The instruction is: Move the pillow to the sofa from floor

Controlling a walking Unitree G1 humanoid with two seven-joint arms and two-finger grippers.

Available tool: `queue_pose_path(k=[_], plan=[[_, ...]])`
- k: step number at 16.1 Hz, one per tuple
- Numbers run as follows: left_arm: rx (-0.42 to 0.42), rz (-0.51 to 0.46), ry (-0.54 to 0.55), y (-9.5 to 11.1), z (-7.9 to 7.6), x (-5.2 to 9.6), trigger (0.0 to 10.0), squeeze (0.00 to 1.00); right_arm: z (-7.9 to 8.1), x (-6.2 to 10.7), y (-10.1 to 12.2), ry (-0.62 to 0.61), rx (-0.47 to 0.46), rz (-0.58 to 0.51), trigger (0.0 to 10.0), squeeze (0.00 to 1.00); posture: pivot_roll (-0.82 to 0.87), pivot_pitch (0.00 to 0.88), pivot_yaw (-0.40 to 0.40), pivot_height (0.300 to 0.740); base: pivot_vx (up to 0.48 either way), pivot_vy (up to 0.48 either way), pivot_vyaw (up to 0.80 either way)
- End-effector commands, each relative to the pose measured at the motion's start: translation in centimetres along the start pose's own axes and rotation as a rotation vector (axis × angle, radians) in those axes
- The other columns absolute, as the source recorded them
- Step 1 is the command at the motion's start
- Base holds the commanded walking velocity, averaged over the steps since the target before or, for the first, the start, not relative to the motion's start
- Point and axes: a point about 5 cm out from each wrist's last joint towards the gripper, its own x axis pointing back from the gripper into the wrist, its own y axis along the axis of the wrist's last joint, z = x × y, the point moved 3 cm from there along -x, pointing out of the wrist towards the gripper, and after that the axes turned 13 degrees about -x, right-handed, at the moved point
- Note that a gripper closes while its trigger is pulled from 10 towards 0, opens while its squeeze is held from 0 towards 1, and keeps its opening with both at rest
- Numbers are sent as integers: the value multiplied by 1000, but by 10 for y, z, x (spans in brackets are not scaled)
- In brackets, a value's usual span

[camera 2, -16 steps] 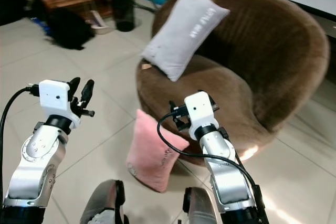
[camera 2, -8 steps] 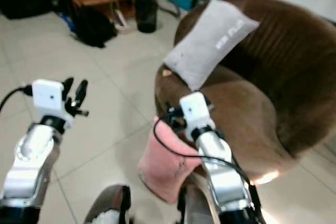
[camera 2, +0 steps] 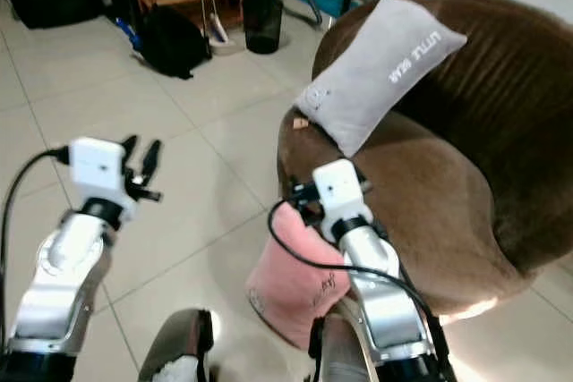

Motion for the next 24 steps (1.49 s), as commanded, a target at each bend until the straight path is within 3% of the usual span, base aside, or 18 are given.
queue_pose_path(k=[1,6,11,14,24], plan=[[5,5,-18,0,-3,-1,10000,0,-5,1,-1,-20,-9,6,10000,0,-3,40,-14,578,0,0,0],[1,5,-14,0,-2,-1,10000,0,-5,1,0,-21,-11,1,10000,0,-4,47,-13,528,0,0,0],[22,-15,-22,2,0,-1,10000,0,-7,0,-5,-38,-1,30,10000,0,-4,53,-16,528,0,0,0],[20,-12,-13,2,2,-1,10000,0,-6,0,-4,-30,5,30,10000,0,-5,55,-16,528,281,0,-596],[25,-12,-9,2,2,-2,10000,0,-6,-2,-3,-16,23,26,10000,0,-8,59,-18,528,306,0,0]])
